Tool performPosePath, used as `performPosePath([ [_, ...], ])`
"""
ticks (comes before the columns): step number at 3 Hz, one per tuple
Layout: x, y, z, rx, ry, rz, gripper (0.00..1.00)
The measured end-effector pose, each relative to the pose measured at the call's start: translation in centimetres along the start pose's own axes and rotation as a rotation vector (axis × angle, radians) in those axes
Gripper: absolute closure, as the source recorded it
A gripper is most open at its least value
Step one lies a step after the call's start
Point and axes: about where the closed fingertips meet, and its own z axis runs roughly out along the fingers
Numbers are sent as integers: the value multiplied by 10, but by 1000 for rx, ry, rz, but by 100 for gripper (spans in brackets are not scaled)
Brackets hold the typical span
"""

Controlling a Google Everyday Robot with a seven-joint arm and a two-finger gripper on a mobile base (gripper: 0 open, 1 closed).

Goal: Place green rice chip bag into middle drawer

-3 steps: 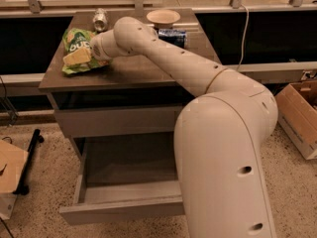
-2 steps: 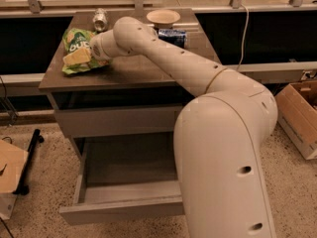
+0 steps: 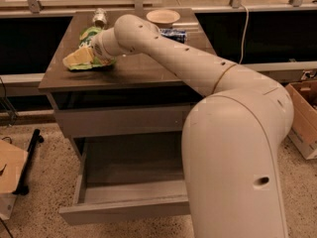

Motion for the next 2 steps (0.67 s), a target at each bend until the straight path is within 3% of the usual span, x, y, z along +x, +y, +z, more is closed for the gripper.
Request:
performPosePath([
  [2, 3, -3, -8, 17, 16, -3, 0],
])
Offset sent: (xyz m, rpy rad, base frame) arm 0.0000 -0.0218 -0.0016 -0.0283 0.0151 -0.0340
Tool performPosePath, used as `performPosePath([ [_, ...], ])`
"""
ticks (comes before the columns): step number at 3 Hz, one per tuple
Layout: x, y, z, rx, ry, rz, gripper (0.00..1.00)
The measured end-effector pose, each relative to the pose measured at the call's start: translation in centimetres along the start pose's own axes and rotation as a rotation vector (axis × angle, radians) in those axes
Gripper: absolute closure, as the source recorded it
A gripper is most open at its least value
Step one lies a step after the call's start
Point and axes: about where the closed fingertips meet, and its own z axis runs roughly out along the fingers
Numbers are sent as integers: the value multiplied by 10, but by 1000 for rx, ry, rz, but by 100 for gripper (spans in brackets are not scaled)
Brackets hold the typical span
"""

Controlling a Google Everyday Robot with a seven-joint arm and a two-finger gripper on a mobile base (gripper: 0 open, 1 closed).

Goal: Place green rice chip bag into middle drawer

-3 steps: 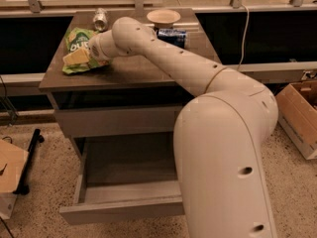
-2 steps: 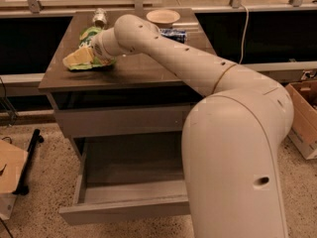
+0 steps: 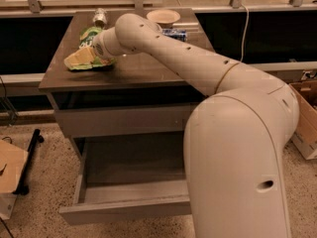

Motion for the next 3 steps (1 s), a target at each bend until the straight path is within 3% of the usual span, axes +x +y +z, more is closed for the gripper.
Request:
performPosePath([
  [1, 6, -5, 3, 10, 17, 12, 18],
  [3, 1, -2, -1, 28, 20, -3, 65],
])
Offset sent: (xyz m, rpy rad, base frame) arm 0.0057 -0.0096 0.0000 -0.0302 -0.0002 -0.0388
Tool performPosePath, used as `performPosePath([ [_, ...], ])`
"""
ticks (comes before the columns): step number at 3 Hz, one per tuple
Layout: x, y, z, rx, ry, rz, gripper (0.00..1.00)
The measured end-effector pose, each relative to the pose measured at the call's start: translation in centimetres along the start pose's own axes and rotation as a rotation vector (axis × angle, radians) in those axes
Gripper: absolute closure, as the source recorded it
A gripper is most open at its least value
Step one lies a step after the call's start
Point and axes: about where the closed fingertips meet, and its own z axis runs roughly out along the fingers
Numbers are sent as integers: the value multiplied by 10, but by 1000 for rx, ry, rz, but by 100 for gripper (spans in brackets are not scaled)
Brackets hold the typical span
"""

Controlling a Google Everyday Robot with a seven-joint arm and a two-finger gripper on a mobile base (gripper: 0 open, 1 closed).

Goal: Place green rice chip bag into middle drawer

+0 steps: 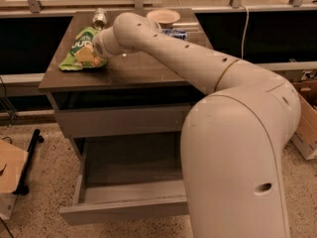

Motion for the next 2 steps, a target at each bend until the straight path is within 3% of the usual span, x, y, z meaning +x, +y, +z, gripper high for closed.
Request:
performPosePath([
  [1, -2, 5, -3, 3, -1, -5, 88],
  [2, -2, 9, -6, 2, -7, -1, 100],
])
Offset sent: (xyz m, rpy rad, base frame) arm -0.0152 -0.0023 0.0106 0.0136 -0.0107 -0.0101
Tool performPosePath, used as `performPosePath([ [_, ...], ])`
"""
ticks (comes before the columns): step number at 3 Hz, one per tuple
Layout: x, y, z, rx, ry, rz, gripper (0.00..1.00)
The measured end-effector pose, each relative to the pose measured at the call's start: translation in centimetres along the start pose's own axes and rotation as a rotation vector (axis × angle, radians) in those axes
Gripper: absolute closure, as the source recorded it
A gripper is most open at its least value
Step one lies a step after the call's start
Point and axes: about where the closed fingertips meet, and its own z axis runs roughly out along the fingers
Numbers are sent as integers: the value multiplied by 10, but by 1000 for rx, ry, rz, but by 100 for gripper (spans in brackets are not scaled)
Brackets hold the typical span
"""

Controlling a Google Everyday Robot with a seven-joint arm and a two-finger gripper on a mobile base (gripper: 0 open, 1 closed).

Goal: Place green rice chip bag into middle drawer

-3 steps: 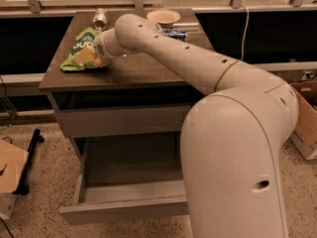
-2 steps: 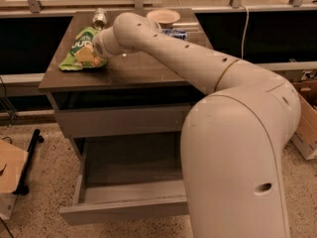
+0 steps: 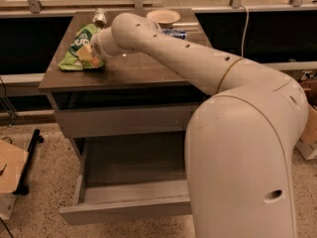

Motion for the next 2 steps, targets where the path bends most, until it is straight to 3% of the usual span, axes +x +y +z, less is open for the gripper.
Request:
performPosePath([
  [1, -10, 8, -18, -39, -37, 8, 100],
  [2, -25, 28, -62, -85, -54, 1, 100],
])
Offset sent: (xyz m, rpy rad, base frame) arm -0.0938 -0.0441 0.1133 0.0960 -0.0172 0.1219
